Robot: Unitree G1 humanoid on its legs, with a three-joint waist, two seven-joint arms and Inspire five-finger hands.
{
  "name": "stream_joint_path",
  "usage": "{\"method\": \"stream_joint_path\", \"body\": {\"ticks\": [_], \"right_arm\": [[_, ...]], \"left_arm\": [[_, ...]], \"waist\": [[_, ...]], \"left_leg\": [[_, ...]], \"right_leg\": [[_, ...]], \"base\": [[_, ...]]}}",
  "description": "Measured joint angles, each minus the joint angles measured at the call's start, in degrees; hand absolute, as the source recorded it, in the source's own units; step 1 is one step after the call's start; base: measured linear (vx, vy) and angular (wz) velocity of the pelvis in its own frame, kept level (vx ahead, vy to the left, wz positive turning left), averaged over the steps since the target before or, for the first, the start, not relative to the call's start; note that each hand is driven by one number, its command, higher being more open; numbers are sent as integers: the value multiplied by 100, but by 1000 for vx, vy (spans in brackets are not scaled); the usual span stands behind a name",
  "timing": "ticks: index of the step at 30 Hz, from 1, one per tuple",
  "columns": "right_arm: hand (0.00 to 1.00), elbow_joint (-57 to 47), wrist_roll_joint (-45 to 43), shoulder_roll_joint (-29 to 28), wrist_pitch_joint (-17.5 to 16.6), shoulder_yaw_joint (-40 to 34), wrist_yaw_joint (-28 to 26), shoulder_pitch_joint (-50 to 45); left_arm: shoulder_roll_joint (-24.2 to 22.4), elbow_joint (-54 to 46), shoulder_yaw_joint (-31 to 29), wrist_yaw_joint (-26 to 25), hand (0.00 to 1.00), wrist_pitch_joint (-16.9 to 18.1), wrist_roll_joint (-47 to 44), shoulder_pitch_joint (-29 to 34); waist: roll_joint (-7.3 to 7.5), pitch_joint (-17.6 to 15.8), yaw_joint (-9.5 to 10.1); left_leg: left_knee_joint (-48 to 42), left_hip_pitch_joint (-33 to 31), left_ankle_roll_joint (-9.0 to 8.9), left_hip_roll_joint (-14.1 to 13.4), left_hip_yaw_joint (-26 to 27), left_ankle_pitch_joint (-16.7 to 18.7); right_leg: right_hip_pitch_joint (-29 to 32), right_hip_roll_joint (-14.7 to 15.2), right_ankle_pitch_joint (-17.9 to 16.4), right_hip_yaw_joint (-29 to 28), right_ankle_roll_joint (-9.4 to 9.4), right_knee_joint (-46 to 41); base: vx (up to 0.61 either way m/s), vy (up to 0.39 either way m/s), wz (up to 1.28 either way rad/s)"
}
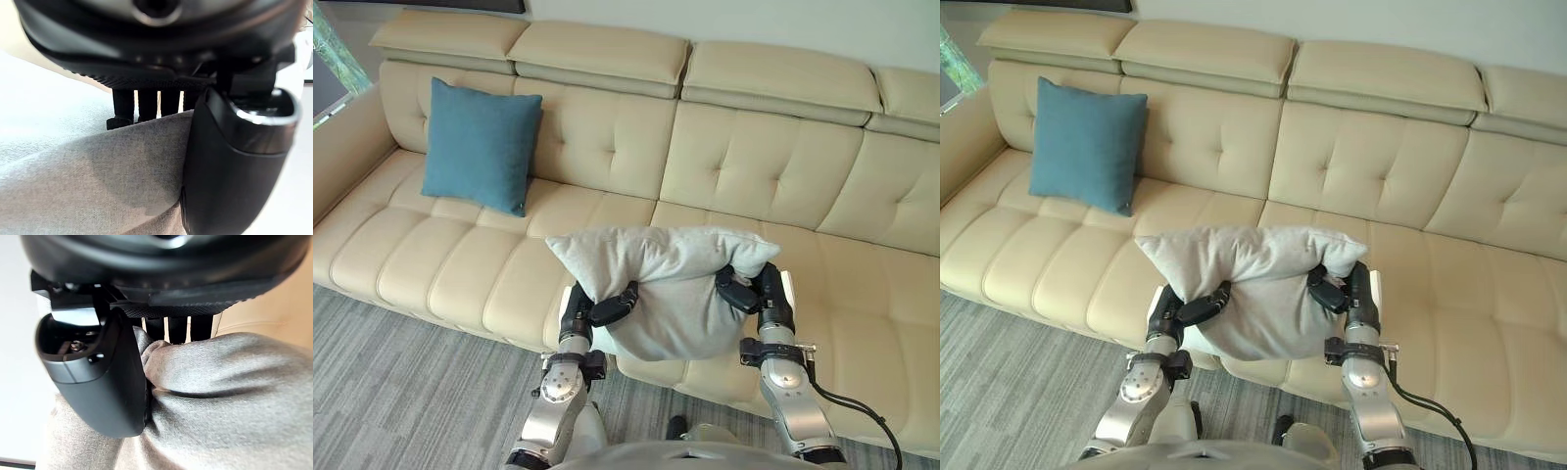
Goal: Pick up cushions and gather them together orderly.
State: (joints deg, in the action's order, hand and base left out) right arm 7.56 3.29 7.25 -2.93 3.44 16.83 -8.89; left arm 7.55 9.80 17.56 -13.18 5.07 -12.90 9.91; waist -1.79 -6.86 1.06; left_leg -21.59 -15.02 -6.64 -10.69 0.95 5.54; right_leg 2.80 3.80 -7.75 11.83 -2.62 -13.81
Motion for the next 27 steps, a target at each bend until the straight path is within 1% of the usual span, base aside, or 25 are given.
{"method": "stream_joint_path", "body": {"ticks": [1,2,5,7,9,14,16,19,22,23,27], "right_arm": [[0,96,1,-141,5,0,-1,-48],[0,119,6,-174,29,6,-14,-66],[0,156,14,-271,64,20,-68,-78],[0,165,31,-284,65,46,-95,-78],[0,164,138,-284,65,35,-109,-77],[0,157,293,-252,67,-5,25,-68],[0,131,440,-241,96,-3,106,4],[0,128,623,-235,184,4,232,267],[0,134,829,-188,195,82,434,810],[0,137,838,-159,196,113,472,902],[0,321,919,-25,197,297,728,1698]], "left_arm": [[118,16,-1,-6,0,-13,-1,2],[180,16,-1,-11,0,-16,-1,15],[331,15,0,-10,0,-18,-1,47],[389,7,1,-3,0,-18,0,42],[394,-16,20,12,0,-18,3,43],[451,-129,137,39,0,-29,36,-22],[452,-133,136,10,0,-64,163,-112],[457,-133,130,-82,0,-130,243,-374],[476,-135,91,-404,0,-131,355,-830],[476,-135,69,-435,0,-131,357,-904],[542,-135,-70,-750,0,-130,467,-1474]], "waist": [[150,2,-28],[181,2,-16],[185,0,18],[190,3,17],[208,13,-10],[301,72,-144],[332,93,-146],[333,93,-143],[335,94,-128],[336,93,-127],[374,68,-119]], "left_leg": [[154,117,101,171,113,-30],[248,201,149,265,203,-51],[489,468,228,409,515,-75],[720,686,270,471,756,-104],[918,850,275,471,963,-132],[1186,952,263,460,1134,-206],[1272,984,267,452,1189,-231],[1412,1040,272,453,1215,-303],[1609,1038,260,448,1230,-440],[1635,1033,263,445,1231,-456],[1638,783,258,387,1271,-544]], "right_leg": [[-33,202,-34,-104,-113,75],[-67,289,8,-187,-177,144],[-107,452,72,-448,-275,265],[-106,499,106,-653,-313,325],[-86,496,138,-838,-323,381],[-43,457,223,-1009,-319,548],[14,438,246,-1075,-296,550],[39,424,284,-1104,-263,567],[138,389,363,-1150,-212,608],[146,382,388,-1152,-206,634],[371,318,589,-1206,-192,790]], "base": [[122,220,-7],[92,159,-9],[68,109,-36],[46,58,-53],[41,24,-50],[64,0,-22],[61,7,-21],[20,6,-8],[-22,-1,-6],[-33,4,-6],[-89,10,-11]]}}
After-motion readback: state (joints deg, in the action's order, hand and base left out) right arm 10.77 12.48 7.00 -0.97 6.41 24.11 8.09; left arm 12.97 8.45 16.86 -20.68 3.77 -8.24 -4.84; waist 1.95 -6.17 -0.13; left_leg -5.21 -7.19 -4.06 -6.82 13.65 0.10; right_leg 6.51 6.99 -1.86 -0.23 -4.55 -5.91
